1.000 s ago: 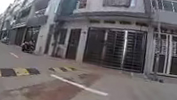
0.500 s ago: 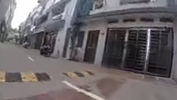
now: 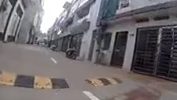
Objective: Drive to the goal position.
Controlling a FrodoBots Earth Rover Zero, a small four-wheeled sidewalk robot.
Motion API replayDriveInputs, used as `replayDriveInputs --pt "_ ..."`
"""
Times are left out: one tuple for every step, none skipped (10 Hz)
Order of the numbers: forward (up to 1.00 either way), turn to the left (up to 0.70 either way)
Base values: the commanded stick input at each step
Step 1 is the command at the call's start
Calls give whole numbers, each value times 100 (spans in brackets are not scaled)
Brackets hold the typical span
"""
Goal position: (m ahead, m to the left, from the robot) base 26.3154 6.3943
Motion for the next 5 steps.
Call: replayDriveInputs --pt "100 -8" --pt "100 -15" --pt "100 -23" --pt "100 -31" --pt "100 -35"
